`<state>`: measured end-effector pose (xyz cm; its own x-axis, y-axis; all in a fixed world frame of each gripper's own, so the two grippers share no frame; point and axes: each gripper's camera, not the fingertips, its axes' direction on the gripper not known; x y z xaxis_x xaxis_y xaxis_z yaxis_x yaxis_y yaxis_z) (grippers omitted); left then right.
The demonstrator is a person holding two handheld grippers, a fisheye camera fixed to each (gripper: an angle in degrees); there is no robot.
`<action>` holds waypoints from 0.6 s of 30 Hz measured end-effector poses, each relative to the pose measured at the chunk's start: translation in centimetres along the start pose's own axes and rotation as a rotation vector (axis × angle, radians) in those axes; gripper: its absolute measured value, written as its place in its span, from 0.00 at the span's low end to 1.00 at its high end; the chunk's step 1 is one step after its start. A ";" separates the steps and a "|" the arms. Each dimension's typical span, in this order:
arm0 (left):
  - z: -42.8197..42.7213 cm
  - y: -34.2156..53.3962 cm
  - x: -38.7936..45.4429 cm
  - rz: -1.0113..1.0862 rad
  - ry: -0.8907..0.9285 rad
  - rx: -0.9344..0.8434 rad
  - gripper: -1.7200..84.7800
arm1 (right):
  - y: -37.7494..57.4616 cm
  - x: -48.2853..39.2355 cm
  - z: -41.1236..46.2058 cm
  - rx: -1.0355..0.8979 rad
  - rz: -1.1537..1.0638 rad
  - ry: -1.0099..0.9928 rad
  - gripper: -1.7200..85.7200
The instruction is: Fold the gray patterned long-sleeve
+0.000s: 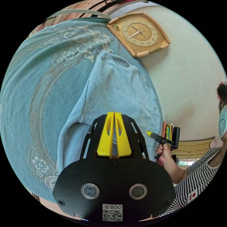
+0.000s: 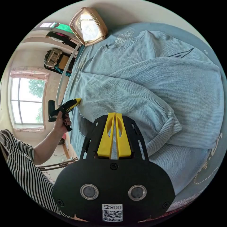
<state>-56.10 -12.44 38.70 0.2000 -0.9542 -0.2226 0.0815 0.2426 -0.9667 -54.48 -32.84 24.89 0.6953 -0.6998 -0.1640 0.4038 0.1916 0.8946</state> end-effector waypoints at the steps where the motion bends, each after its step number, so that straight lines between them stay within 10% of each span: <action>1: -0.3 0.1 0.2 0.005 0.017 0.009 0.02 | 1.0 -0.2 -1.7 0.033 -0.026 0.034 0.02; 18: -2.5 5.4 -0.2 -0.066 0.018 -0.159 0.02 | 13.8 8.7 -15.1 0.094 0.191 0.023 0.02</action>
<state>-58.13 -11.39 33.22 0.1821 -0.9704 -0.1587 -0.0616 0.1498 -0.9868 -33.81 -25.89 29.53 0.7676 -0.6409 0.0041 0.2064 0.2533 0.9451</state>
